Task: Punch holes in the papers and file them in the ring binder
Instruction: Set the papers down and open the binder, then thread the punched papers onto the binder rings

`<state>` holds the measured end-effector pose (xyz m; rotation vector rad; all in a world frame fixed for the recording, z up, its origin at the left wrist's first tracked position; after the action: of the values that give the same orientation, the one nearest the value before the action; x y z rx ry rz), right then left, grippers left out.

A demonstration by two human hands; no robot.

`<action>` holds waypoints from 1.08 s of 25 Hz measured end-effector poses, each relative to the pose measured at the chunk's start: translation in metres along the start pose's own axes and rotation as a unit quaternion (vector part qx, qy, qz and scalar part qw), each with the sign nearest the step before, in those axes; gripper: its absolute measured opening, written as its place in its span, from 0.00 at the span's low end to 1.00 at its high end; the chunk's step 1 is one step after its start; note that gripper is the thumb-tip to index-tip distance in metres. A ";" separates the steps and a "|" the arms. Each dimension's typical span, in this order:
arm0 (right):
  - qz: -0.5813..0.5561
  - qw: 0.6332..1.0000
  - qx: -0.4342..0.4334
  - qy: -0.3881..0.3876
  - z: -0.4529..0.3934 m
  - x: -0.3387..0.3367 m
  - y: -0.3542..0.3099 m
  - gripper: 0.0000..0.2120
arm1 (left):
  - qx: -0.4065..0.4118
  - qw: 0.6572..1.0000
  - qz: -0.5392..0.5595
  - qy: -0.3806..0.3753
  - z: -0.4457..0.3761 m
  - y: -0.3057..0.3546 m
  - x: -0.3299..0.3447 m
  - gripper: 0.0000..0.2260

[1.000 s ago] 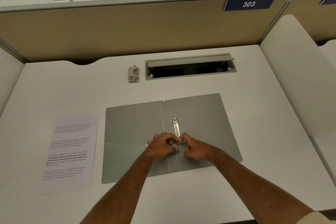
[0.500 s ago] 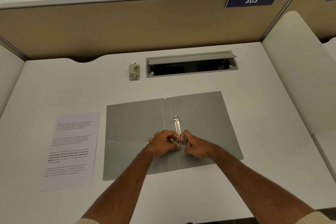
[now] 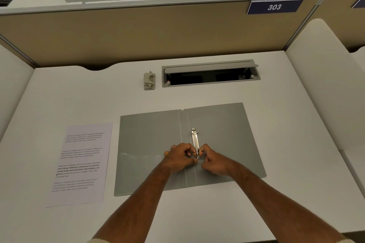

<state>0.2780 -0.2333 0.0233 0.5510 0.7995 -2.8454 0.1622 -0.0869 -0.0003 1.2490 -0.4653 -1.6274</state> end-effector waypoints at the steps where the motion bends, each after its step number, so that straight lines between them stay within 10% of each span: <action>1: -0.001 1.000 0.000 -0.002 0.001 0.000 0.000 0.16 | 0.002 1.000 0.001 -0.001 0.000 0.000 -0.001 0.14; 16: -0.061 0.981 -0.090 0.162 0.024 0.015 0.007 0.25 | 0.050 0.990 0.115 0.068 0.069 -0.005 -0.041 0.18; 27: 0.138 0.929 -0.214 0.269 0.019 0.078 -0.077 0.26 | -0.035 0.935 0.119 0.331 0.157 -0.089 -0.132 0.18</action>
<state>0.1829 -0.1804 0.0449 1.2738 1.2615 -2.1747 -0.0211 0.0259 0.0587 1.5247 -0.1218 -0.9306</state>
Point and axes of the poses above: each hand's wrist, its own z-axis away from the middle knuckle, its own x-axis out of the palm, y = z × x, the point moved 2 cm from there along -z, towards the middle knuckle, and after that the axes turned 13 degrees about x, right-handed, at the moved point
